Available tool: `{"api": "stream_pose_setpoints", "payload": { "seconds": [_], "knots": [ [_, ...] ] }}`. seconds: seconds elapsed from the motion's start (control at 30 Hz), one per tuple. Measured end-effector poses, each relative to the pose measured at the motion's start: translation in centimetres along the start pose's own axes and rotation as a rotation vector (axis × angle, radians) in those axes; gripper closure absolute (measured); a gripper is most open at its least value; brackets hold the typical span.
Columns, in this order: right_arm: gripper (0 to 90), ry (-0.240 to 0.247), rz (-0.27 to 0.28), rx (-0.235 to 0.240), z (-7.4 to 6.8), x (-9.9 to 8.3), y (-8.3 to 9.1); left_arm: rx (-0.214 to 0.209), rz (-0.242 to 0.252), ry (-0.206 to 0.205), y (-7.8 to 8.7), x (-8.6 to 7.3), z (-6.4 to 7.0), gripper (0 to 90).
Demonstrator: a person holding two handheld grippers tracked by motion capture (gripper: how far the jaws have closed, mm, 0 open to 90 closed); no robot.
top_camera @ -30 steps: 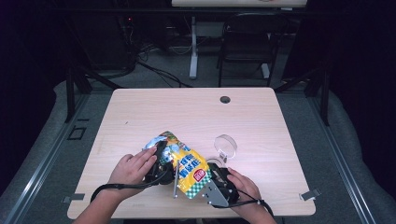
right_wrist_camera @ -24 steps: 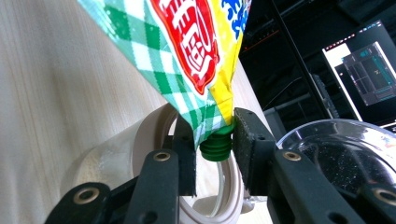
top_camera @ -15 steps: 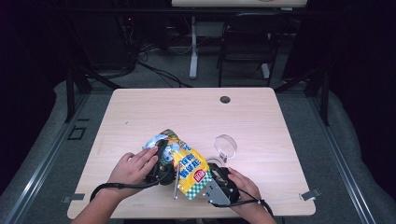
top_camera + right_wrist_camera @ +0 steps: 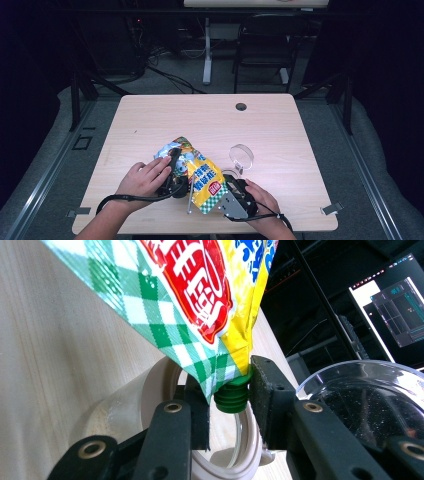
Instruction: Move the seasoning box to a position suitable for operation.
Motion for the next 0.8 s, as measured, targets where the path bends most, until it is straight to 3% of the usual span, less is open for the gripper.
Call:
{"api": "stream_pose_setpoints", "payload": {
  "seconds": [0.07,0.13,0.37,0.8],
  "knots": [
    [70.8,-0.003,-0.003,0.0,0.04,-0.01,0.0,0.018,0.013,-0.001,-0.09,0.06,-0.12,49.9],
    [70.8,-0.026,0.008,0.002,-0.01,0.04,-0.11,0.002,-0.002,-0.008,0.03,0.0,-0.17,50.3],
    [70.8,-0.028,0.0,0.005,-0.08,-0.01,-0.11,-0.011,-0.008,-0.022,0.02,0.04,-0.23,50.6],
    [70.8,-0.049,0.001,0.007,-0.01,0.08,-0.18,0.027,-0.023,-0.064,0.4,0.18,-0.7,50.7]
  ]
}}
Point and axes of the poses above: each handheld gripper's, and its own axes: y roughly backward along the jaws, x roughly out of its top, z roughly to its right, the point moved 7 cm from there along -y, roughly forward along the jaws, and after that the axes turned 4 degrees about -x, right-handed, at the moved point
